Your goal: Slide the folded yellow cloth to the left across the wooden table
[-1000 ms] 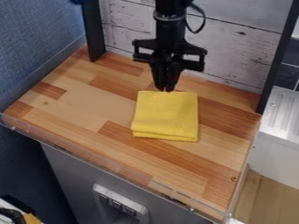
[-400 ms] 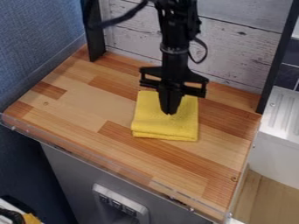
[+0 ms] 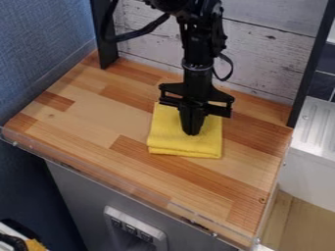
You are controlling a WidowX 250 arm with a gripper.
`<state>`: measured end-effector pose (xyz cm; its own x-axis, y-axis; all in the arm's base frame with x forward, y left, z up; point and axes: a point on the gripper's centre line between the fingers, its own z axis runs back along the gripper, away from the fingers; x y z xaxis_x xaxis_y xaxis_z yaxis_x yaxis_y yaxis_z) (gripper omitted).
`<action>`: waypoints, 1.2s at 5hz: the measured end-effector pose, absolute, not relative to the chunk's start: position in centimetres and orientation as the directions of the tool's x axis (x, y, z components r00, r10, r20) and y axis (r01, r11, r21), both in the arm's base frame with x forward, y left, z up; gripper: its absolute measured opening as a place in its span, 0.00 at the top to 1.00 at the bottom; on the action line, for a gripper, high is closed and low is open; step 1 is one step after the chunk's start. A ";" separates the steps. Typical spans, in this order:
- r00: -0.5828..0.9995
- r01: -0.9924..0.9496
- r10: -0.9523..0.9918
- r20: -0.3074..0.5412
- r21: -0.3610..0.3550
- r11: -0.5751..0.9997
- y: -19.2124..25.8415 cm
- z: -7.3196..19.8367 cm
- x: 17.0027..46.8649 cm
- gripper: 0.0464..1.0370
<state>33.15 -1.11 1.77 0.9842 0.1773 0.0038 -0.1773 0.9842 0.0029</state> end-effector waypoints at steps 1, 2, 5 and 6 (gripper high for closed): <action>0.985 -0.171 0.171 -0.001 0.003 0.985 -1.1 1.2 33.2 0.98; 0.987 -0.158 0.158 0.001 -0.001 0.987 -0.5 1.1 33.1 0.98; 0.998 -0.067 0.067 0.013 -0.018 0.998 2.8 0.7 31.8 0.98; 0.999 -0.048 0.048 0.011 -0.018 0.999 4.2 0.8 31.1 0.98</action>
<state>31.14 4.21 0.80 0.9988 0.0482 0.0112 -0.0479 0.9987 -0.0184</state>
